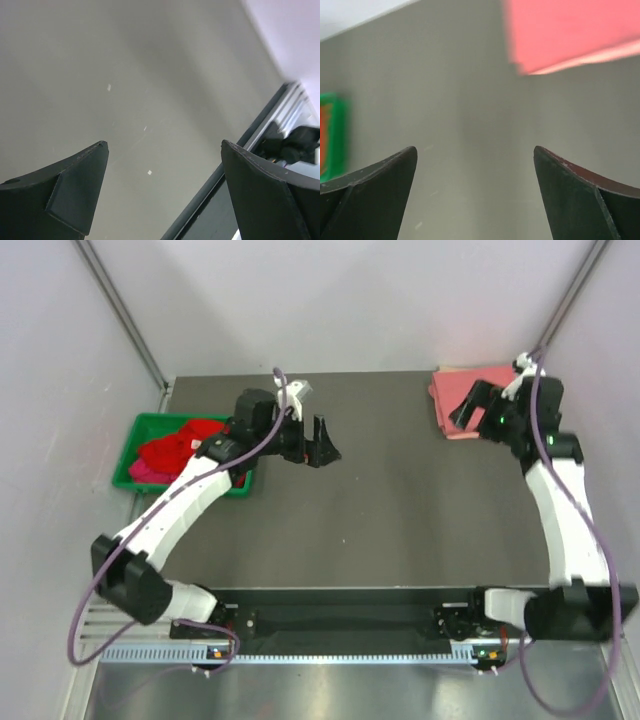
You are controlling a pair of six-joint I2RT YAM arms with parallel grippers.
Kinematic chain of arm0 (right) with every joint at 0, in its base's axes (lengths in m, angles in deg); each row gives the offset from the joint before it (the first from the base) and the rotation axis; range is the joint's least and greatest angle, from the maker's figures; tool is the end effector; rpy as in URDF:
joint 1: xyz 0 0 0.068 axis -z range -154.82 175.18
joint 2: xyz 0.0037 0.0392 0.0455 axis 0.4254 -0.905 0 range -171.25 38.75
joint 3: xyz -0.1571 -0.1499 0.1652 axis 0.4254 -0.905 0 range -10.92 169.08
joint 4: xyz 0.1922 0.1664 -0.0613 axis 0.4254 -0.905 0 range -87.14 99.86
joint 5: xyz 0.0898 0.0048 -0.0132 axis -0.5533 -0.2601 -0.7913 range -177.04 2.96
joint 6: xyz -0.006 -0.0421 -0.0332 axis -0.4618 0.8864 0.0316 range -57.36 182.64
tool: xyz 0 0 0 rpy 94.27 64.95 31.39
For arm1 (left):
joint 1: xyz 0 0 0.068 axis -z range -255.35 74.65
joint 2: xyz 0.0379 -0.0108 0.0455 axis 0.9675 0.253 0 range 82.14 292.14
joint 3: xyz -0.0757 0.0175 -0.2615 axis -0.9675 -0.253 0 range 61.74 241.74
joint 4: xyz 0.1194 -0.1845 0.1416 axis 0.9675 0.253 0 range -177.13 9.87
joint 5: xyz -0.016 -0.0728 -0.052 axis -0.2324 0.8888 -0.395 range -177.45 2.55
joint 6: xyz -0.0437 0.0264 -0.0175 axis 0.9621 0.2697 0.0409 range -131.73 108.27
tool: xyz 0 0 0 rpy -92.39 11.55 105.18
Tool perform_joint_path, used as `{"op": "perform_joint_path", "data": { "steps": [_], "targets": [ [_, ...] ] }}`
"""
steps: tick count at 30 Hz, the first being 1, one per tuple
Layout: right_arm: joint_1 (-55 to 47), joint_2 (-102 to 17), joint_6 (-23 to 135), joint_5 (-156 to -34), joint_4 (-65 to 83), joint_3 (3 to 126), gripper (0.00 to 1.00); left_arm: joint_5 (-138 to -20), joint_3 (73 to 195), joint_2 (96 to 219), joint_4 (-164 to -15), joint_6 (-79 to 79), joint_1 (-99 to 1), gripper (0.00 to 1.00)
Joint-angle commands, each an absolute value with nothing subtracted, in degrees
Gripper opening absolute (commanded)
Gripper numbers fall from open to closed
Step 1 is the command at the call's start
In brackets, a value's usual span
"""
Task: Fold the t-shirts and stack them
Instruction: Reset both grippers
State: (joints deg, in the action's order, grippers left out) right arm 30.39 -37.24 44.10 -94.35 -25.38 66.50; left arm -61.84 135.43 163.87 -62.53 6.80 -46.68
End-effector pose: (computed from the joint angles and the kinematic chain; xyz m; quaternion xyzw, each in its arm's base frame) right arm 0.2895 -0.0218 0.3749 0.1518 0.8677 0.1104 0.4603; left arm 0.2755 -0.1681 0.3425 0.1816 0.8428 -0.3655 0.3510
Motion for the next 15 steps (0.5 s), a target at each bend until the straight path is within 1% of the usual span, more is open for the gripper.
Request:
{"op": "perform_joint_path", "data": {
  "steps": [1,2,3,5,6,9,11,15],
  "targets": [
    [26.4,-24.0,40.0,-103.4,-22.0,57.8,1.00,-62.0,137.9,155.8,-65.1,8.0,-46.6,0.99],
    [25.6,-21.0,38.7,-106.2,-21.0,56.1,1.00,-62.2,137.3,154.4,-65.2,8.2,-46.6,0.99],
    [23.4,-15.3,38.1,-107.2,-19.9,53.2,1.00,-63.0,136.6,151.4,-65.2,8.6,-46.6,0.99],
    [22.5,-10.1,36.5,-108.0,-19.8,50.7,1.00,-63.6,133.7,148.0,-65.9,9.8,-46.6,0.99],
    [22.5,-5.7,36.0,-107.8,-20.0,48.3,1.00,-64.4,130.5,144.3,-68.0,11.2,-46.6,0.99],
    [22.5,1.1,35.9,-107.3,-20.7,44.7,1.00,-65.0,124.6,136.3,-73.5,14.3,-46.6,0.99],
    [22.5,3.2,35.6,-106.5,-21.6,43.8,1.00,-65.3,120.1,133.3,-77.2,16.8,-46.6,0.99],
    [22.5,4.1,35.7,-105.3,-25.3,45.5,1.00,-65.0,117.3,129.7,-77.5,18.4,-46.6,0.99]
  ]
}}
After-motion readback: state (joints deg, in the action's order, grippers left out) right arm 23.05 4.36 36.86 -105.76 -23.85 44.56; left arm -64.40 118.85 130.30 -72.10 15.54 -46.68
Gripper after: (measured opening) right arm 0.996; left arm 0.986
